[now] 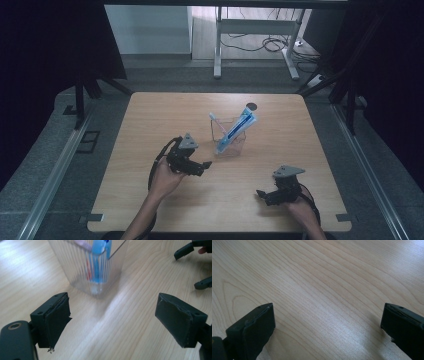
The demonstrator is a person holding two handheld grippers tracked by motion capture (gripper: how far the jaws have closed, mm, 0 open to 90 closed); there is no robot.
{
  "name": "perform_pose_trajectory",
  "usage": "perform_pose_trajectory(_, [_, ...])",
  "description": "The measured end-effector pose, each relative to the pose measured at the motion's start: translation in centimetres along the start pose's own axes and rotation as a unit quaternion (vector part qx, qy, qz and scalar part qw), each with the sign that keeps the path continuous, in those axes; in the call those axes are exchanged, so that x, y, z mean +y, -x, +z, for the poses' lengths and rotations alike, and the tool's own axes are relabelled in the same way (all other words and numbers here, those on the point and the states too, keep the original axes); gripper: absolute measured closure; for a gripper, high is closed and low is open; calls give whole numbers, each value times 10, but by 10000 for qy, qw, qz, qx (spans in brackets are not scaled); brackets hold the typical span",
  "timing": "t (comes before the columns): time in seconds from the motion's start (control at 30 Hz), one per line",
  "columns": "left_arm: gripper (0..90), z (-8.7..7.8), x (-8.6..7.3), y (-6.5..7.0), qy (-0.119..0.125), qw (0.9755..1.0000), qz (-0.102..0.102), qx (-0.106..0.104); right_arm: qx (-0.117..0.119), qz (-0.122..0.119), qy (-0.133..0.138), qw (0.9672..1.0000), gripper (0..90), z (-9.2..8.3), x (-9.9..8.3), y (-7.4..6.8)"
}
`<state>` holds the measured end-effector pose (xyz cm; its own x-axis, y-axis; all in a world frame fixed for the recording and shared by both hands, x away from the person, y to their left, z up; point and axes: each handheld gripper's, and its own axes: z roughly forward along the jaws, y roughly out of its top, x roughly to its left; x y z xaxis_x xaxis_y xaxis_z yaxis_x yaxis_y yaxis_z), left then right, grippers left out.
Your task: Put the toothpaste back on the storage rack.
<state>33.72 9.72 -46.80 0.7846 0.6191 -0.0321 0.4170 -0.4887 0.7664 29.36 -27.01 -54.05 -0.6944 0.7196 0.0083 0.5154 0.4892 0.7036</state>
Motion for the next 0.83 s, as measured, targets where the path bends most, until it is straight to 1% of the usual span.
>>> perform_pose_trajectory(0.17, [129, -4, -17, -3, 15, 9999, -110, 10, 4, -8, -9, 10000, 0, 1, 0, -1])
perform_pose_trajectory(0.27, [129, -5, -29, -5, 22, 9998, -211, 35, 7, -19, -11, 10000, 0, 1, 0, -1])
perform_pose_trajectory(0.4, [129, -4, -44, -8, -55, 9995, -314, 79, 13, -13, -27, 10000, 0, 1, 0, -2])
perform_pose_trajectory(0.47, [129, -3, -51, -9, -102, 9991, -400, 93, 9, -21, -31, 10000, 0, 2, 0, -3])
perform_pose_trajectory(0.53, [129, -1, -57, -10, -182, 9990, -388, 117, 14, -27, -35, 10000, 0, 2, 0, -3])
perform_pose_trajectory(0.6, [129, 3, -63, -10, -288, 9985, -448, 116, 21, -30, -41, 10000, 0, 2, 0, -3])
perform_pose_trajectory(0.73, [129, 8, -69, -9, -487, 9980, -373, 178, 26, -23, -44, 10000, 0, 2, 0, -2])
perform_pose_trajectory(0.83, [129, 10, -70, -8, -533, 9978, -329, 231, 15, -38, -34, 10000, 0, 2, -1, -2])
